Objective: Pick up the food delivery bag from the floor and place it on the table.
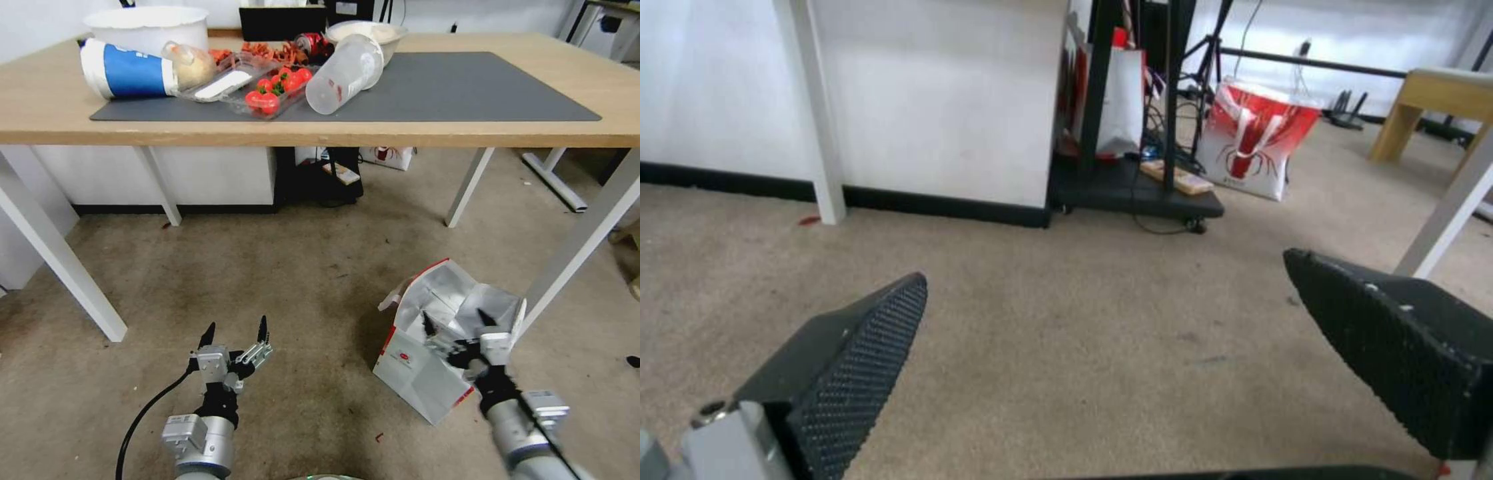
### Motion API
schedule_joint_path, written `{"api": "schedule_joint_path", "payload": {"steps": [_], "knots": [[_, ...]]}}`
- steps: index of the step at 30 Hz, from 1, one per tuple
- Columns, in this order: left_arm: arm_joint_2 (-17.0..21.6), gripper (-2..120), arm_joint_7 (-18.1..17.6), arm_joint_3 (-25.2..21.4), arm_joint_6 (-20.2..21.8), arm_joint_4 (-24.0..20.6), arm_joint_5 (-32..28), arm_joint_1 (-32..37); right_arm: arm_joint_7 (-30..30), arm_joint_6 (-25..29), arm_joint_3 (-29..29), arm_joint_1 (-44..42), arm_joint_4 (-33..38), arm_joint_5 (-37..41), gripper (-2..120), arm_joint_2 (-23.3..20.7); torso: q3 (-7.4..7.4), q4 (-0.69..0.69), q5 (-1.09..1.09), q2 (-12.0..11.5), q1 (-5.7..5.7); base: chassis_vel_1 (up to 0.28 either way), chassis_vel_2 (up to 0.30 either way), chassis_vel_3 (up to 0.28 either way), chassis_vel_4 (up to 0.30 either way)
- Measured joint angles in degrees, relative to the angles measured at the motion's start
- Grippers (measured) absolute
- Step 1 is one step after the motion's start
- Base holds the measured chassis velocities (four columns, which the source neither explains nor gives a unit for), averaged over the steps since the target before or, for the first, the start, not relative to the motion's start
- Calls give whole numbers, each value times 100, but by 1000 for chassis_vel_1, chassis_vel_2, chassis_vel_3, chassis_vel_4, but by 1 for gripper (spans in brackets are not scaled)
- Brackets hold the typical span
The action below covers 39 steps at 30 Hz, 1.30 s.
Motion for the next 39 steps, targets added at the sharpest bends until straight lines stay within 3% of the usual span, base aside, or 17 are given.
{"api": "schedule_joint_path", "payload": {"steps": [2, 4, 5, 8, 12, 17, 23, 39], "knots": [[-12, 100, -21, 9, -15, 0, 15, 5, 174, -134, 189, -1, 42, 51, 100, -76, 0, 0, 0, 1, 0, 0, 0, 0, 0], [-34, 100, -44, 31, -57, 20, 32, 16, 804, -679, 376, 3, 81, 40, 100, -146, 0, 0, -1, 3, 0, 0, 0, 0, 0], [-34, 100, -44, 31, -57, 20, 32, 16, 804, -679, 376, 3, 81, 40, 100, -146, 0, 0, -1, 3, 0, 0, 0, 0, 0], [-33, 100, -49, 36, -90, 41, 38, 26, 1551, -1190, 511, 22, 34, 206, 100, -190, 0, -1, 0, 5, 0, 0, 0, 0, 0], [-12, 100, -48, 36, -101, 76, 22, 9, 1965, -1462, 733, 135, -123, 484, 100, -323, 0, 0, 0, 5, 1, 0, 0, 0, 0], [-2, 100, -48, 40, -117, 121, 7, -23, 2138, -1597, 761, 209, -301, 634, 100, -405, 0, 0, 0, 6, 1, 0, 0, 0, 0], [71, 100, -48, 79, -125, 180, -44, -77, 2119, -1431, 173, 315, -715, 736, 100, -315, 0, 0, 0, 7, 1, 0, 0, 0, 0], [362, 100, -77, 75, -111, 331, -260, -254, 2101, -1402, -498, 460, -1117, 161, 100, 110, 0, -1, -2, 9, 1, 0, 0, 0, 0]]}}
